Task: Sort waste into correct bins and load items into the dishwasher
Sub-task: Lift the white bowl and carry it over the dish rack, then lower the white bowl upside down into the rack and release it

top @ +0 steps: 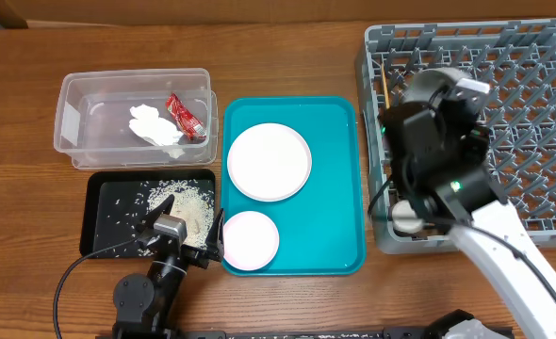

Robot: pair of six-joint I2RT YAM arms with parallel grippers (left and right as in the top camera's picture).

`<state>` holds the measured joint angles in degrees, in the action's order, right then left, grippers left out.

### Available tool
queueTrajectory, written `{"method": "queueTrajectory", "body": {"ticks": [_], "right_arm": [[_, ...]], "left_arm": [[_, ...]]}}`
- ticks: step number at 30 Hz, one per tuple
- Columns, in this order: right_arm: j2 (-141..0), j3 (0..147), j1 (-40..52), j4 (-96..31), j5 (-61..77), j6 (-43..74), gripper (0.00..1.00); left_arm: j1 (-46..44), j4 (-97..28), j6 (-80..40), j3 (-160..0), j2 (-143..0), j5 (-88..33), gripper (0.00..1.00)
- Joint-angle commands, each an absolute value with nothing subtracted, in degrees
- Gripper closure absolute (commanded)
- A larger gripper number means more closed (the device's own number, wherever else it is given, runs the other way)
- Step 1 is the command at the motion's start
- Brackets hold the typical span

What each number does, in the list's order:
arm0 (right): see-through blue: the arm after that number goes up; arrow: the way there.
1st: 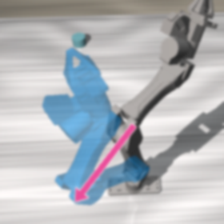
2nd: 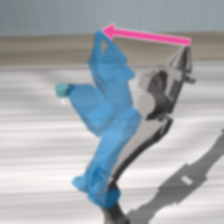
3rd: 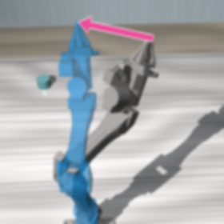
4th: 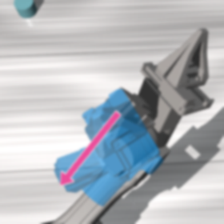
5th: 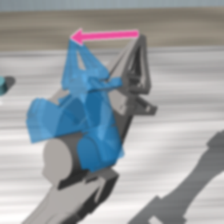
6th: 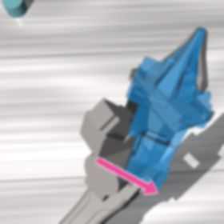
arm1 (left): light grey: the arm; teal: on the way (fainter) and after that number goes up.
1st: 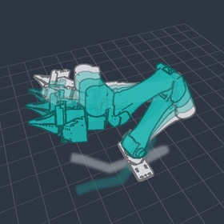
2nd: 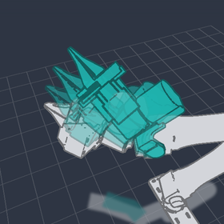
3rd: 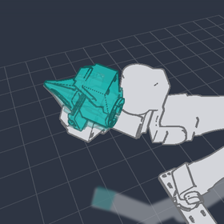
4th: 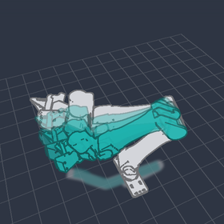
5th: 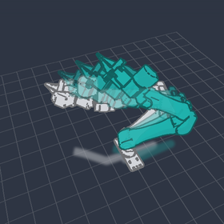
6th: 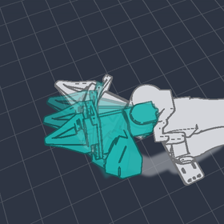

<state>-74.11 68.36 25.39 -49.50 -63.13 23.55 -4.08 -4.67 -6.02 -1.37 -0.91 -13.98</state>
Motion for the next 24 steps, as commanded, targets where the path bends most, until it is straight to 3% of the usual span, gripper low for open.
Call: {"method": "queueTrajectory", "body": {"ticks": [1, 10, 24], "right_arm": [[-79.1, 69.0, 20.0, -49.1, -74.9, 24.1, 0.96], [-91.9, 69.0, 10.1, -48.3, -74.5, 24.0, 0.96], [-99.5, 69.0, 8.4, -37.8, -73.2, 12.8, 0.96]], "left_arm": [[-3.7, -4.4, -6.8, -0.9, -0.3, -14.5, 0.0], [-3.7, -4.4, -6.8, -0.9, -0.3, -14.5, 0.0], [-3.7, -4.4, -6.8, -0.9, -0.3, -14.5, 0.0]]}}
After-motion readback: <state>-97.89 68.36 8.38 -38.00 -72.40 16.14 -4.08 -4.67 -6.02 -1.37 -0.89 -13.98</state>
